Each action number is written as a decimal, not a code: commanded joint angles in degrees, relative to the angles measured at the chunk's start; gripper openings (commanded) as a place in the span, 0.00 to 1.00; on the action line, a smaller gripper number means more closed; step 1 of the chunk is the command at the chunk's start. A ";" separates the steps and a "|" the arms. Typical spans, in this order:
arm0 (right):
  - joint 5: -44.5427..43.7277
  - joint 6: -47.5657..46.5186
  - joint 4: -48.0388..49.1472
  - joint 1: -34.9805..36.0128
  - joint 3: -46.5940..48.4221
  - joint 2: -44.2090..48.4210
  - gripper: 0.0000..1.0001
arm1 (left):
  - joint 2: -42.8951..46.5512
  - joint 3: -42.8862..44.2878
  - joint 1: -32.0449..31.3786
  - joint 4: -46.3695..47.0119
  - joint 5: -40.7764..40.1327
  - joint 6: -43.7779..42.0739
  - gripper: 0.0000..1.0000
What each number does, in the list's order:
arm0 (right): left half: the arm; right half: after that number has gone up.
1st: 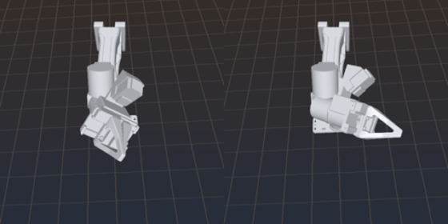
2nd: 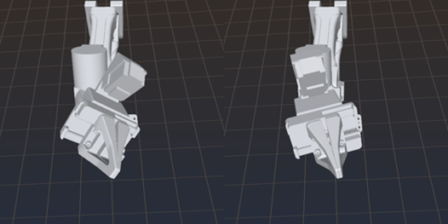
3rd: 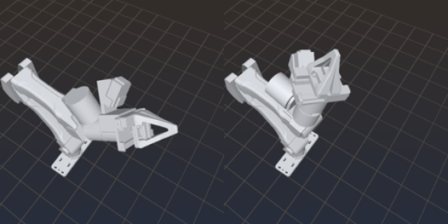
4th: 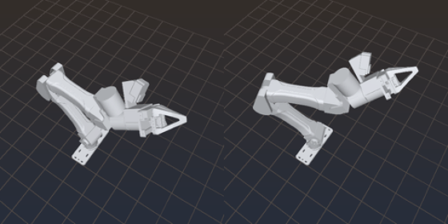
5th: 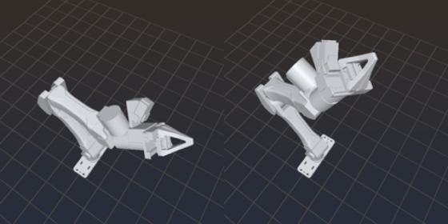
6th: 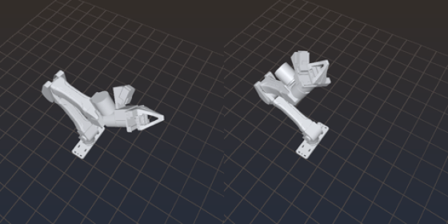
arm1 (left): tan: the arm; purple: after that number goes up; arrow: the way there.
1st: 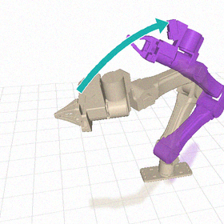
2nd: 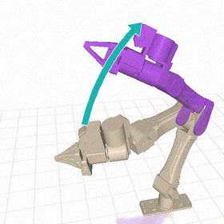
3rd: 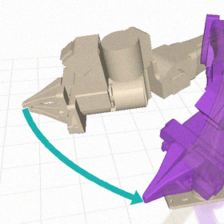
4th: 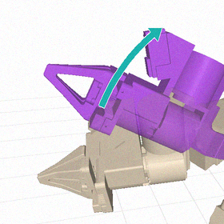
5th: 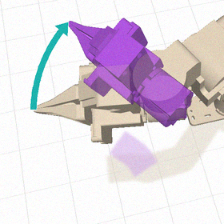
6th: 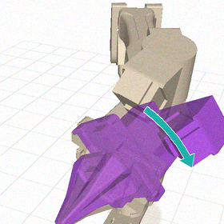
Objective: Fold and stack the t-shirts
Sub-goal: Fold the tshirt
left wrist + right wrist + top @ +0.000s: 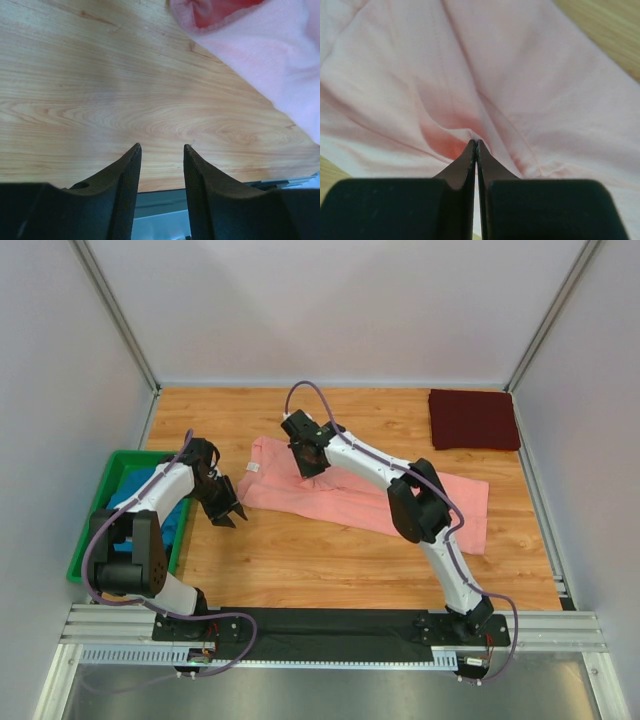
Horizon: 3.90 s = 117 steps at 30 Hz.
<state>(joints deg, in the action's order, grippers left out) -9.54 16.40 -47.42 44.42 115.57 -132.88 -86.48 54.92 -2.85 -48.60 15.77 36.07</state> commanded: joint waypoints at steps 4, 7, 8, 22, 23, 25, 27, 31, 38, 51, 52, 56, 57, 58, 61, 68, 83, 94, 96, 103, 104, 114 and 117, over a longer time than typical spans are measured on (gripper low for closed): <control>-0.30 1.26 0.04 -4.34 1.51 3.33 0.00 | 0.87 -0.51 0.48 0.78 -0.83 1.10 0.47; 0.84 2.14 1.45 -6.18 -0.60 4.38 0.00 | 0.52 -0.51 0.48 0.52 -1.09 1.10 0.47; 1.54 2.49 2.15 -6.54 -1.48 4.64 0.00 | 0.69 -0.60 0.48 0.52 -1.44 1.10 0.47; 1.28 4.43 1.63 -9.79 1.58 2.01 0.00 | 0.08 1.07 0.39 0.00 -1.88 1.46 0.47; 0.84 4.34 0.76 -9.97 2.89 1.31 0.00 | 0.08 1.68 0.39 -0.35 -1.97 1.28 0.47; 0.84 4.43 0.49 -10.58 3.61 0.78 0.00 | 0.08 2.12 0.39 -0.53 -2.32 1.28 0.47; 0.40 4.51 0.57 -11.20 3.61 0.87 0.00 | -0.18 2.48 0.39 -0.62 -2.41 1.37 0.47; -0.30 4.52 0.75 -11.90 3.43 0.78 0.00 | -0.89 2.21 0.39 -0.36 -2.67 1.10 0.47; -0.57 5.21 -0.21 -12.78 3.17 0.08 0.00 | -0.36 0.10 0.39 0.87 -2.67 1.37 0.48; 14.98 6.71 2.59 -15.33 -0.07 5.79 0.37 | -7.56 8.98 0.39 2.55 -3.11 -1.71 0.50; 15.69 6.10 2.68 -15.33 -0.08 5.70 0.38 | -8.78 9.15 0.39 2.72 -3.20 -1.71 0.50; 16.05 5.31 -0.04 -15.60 1.15 3.86 0.36 | -11.34 9.60 0.39 3.42 -2.59 -1.80 0.50; 16.04 5.48 -0.48 -15.77 1.32 3.59 0.36 | -11.78 9.68 0.39 3.68 -2.59 -1.62 0.50; 15.61 5.66 -0.83 -15.86 0.72 3.33 0.35 | -12.57 9.77 0.39 3.77 -2.50 -1.45 0.50; 15.86 6.62 0.56 -16.12 -2.71 4.29 0.35 | -13.89 10.30 0.39 4.48 -2.85 -1.10 0.51; 19.47 9.17 5.84 -16.39 -8.78 4.12 0.33 | -15.13 12.50 0.39 6.14 -1.27 0.31 0.51; 13.33 14.97 9.54 -17.44 -11.50 5.44 0.33 | -21.54 13.81 0.39 6.50 -3.03 3.12 0.50; 9.63 22.27 15.78 -18.85 -18.44 8.95 0.00 | -22.51 14.61 0.04 2.73 -4.17 4.71 0.00; 9.63 22.97 16.13 -18.85 -19.15 9.74 0.00 | -21.02 13.30 -0.14 2.46 -4.69 5.32 0.00; 9.63 25.61 17.18 -18.85 -21.08 11.85 0.00 | -18.38 10.39 -0.14 1.05 -6.36 6.46 0.00; 9.63 25.87 17.36 -18.76 -21.26 12.03 0.00 | -18.12 10.30 -0.14 0.88 -6.89 6.46 0.00; 7.28 19.71 1.93 -19.46 -16.78 17.99 0.32 | -15.30 10.91 -0.14 -1.58 -8.38 5.15 0.00; 4.19 22.17 -8.08 -20.95 -18.35 23.27 0.39 | -14.51 10.83 -0.14 -1.94 -9.09 4.18 0.00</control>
<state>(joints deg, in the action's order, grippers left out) -0.14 37.63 -43.99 25.10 96.09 -117.62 -104.14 65.73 -3.25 -48.31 8.88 41.78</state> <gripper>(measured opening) 0.378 0.007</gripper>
